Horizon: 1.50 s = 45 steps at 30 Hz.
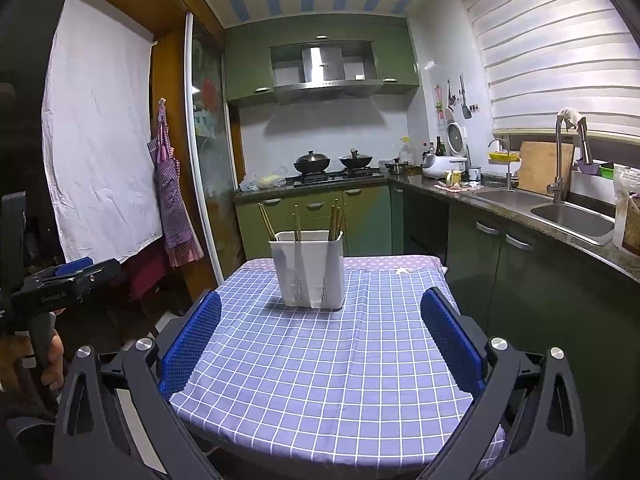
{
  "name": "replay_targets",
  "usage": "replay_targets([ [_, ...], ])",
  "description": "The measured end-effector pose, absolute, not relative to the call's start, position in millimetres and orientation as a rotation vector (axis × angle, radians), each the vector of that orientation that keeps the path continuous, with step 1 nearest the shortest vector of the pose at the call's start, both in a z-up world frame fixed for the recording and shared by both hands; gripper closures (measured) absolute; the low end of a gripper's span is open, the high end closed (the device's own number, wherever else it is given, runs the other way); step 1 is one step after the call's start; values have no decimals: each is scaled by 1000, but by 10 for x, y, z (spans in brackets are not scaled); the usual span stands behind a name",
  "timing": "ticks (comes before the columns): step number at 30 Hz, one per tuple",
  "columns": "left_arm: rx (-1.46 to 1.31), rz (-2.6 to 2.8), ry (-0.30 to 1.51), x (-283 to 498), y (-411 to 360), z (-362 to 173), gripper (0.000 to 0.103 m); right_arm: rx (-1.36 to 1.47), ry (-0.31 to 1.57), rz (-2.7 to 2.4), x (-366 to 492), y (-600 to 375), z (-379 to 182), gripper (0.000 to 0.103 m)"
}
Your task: Organize utensils
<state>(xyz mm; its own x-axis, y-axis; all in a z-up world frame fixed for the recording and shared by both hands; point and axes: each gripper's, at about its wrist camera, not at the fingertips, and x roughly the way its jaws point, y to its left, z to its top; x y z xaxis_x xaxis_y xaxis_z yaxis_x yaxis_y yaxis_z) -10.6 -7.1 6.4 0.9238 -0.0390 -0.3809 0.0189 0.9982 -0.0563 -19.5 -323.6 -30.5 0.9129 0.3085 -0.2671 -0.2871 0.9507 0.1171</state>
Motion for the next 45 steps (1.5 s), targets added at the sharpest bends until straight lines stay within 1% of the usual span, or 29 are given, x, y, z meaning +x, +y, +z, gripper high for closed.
replay_targets([
  [45, -41, -14, 400, -65, -113, -10, 7, 52, 310, 317, -145, -3161, -348, 5],
])
